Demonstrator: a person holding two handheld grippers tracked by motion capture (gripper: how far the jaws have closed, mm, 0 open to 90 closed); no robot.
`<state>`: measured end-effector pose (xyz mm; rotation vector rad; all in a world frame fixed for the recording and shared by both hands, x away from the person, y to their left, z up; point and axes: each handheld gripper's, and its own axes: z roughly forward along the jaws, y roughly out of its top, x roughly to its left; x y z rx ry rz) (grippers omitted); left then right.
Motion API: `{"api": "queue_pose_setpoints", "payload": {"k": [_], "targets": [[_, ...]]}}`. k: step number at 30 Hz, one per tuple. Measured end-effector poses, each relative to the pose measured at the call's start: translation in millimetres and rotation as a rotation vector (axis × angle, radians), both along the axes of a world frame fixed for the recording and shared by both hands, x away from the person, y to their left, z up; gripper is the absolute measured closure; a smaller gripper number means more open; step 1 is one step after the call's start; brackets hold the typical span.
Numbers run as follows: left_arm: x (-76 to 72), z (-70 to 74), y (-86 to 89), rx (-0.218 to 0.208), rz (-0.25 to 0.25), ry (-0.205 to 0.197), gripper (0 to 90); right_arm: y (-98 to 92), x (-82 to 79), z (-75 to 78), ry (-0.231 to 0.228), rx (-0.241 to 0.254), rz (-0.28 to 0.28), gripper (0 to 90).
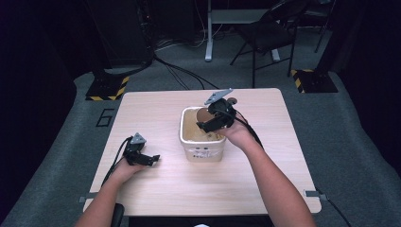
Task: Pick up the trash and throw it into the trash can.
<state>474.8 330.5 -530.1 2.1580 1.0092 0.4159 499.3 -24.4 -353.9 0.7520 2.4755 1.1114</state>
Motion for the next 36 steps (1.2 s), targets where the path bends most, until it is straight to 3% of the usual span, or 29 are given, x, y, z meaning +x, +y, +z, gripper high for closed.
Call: {"api": "queue_pose_setpoints", "payload": {"k": [11,17,29,36], "targets": [[0.0,0.0,0.0,0.0,0.0,0.0,0.2,-3.4,9.9,-21.9,0.018,-0.025,-0.026,18.3],[0.0,0.0,0.0,0.0,0.0,0.0,0.2,-2.1,12.2,-28.4,0.025,-0.014,-0.03,18.3],[0.0,0.0,0.0,0.0,0.0,0.0,0.2,9.4,16.8,-38.3,0.048,-0.055,-0.017,18.0],[0.0,0.0,0.0,0.0,0.0,0.0,0.2,14.0,18.2,-44.9,0.056,-0.108,-0.008,17.6]]}}
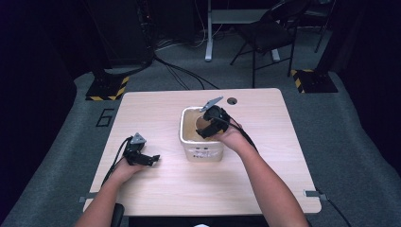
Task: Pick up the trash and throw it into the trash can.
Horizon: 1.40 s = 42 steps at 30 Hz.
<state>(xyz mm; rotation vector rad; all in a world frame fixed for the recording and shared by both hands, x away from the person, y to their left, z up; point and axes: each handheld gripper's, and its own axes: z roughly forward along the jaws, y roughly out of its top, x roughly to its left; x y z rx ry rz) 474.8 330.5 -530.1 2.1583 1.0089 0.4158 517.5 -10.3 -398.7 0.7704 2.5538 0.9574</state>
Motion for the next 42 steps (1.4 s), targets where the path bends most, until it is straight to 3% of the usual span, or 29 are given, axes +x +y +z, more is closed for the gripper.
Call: {"api": "queue_pose_setpoints", "payload": {"k": [15,23,34,42], "targets": [[0.6,0.3,0.3,0.005,-0.006,0.0,0.1,-1.5,-0.7,-0.6,0.021,0.02,0.025,13.7],[0.6,0.3,0.2,0.005,-0.006,0.0,0.1,-4.3,-9.7,6.7,-0.012,0.034,0.023,13.9],[0.6,0.2,0.2,0.004,-0.005,0.0,0.1,-28.7,-28.2,24.4,-0.054,0.087,0.014,17.2],[0.6,0.3,0.2,0.005,-0.005,0.0,0.1,-61.8,-39.2,31.9,-0.063,0.122,-0.045,21.5]]}}
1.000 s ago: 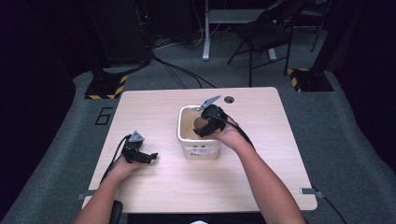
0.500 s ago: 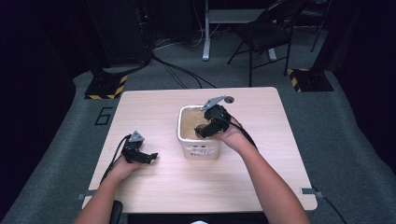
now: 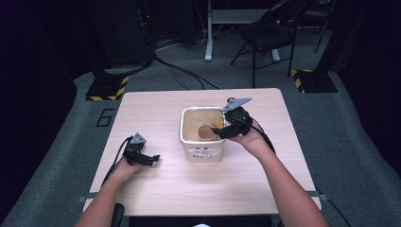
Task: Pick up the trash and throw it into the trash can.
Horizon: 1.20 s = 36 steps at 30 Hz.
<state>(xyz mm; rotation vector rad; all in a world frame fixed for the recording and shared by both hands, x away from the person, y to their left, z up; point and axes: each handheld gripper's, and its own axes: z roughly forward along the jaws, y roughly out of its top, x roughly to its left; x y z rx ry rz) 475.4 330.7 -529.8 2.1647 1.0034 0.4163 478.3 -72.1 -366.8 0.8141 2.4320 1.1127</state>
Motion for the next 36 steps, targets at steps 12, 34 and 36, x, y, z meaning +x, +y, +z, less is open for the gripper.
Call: {"api": "queue_pose_setpoints", "payload": {"k": [12,34,36], "targets": [[0.0,0.0,0.0,0.0,0.0,0.0,0.1,-22.9,-7.6,0.6,-0.017,0.001,-0.033,21.4],[0.0,0.0,-0.1,0.0,0.001,0.0,0.1,-58.5,-31.1,-25.8,-0.016,0.003,-0.096,20.9],[0.0,-0.1,-0.1,-0.001,0.001,0.0,0.1,-59.4,-33.4,-29.5,-0.012,0.002,-0.097,20.9]]}}
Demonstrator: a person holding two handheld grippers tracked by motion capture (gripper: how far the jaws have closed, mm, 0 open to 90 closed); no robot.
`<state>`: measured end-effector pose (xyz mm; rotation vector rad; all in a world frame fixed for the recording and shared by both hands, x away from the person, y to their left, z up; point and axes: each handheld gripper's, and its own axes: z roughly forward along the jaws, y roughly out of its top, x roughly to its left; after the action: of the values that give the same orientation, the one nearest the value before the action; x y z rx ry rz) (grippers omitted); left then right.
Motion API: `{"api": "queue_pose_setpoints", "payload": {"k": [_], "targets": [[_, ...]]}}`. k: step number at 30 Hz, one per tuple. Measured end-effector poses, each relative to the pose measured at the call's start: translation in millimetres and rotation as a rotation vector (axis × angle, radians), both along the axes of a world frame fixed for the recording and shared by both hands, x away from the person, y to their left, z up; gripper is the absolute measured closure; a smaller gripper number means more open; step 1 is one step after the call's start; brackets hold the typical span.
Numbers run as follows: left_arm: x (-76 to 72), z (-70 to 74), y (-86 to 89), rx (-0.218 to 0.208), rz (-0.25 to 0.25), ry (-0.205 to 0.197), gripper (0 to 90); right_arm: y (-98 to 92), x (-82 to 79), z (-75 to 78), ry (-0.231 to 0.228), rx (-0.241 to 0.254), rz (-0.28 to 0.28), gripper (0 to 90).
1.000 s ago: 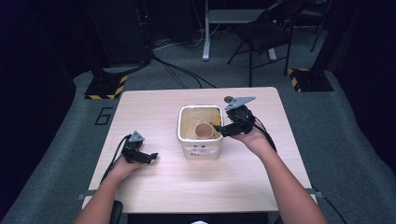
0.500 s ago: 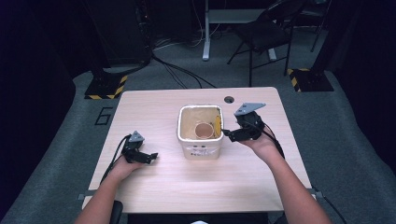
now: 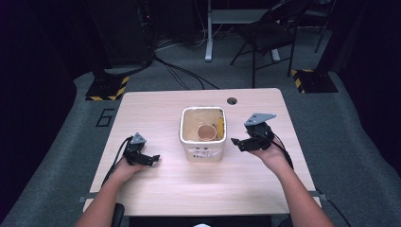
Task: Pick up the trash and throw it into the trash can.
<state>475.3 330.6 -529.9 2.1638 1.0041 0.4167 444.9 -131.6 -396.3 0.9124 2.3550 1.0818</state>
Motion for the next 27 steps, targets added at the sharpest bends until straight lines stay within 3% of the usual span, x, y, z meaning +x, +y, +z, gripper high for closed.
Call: {"api": "queue_pose_setpoints", "payload": {"k": [9,13,20,27], "targets": [[0.0,0.0,0.0,0.0,0.0,0.0,0.1,-6.4,-8.0,-22.7,0.014,0.003,-0.024,21.0],[0.0,0.0,0.0,0.0,0.0,0.0,0.1,-9.5,-10.8,-35.2,0.016,-0.023,-0.04,21.1],[0.0,0.0,0.0,0.0,0.0,0.0,0.1,-16.5,-14.0,-62.4,0.056,-0.033,-0.078,20.3],[0.0,0.0,0.0,0.001,0.0,0.0,0.1,-25.8,-14.6,-76.4,0.062,-0.03,-0.103,19.3]]}}
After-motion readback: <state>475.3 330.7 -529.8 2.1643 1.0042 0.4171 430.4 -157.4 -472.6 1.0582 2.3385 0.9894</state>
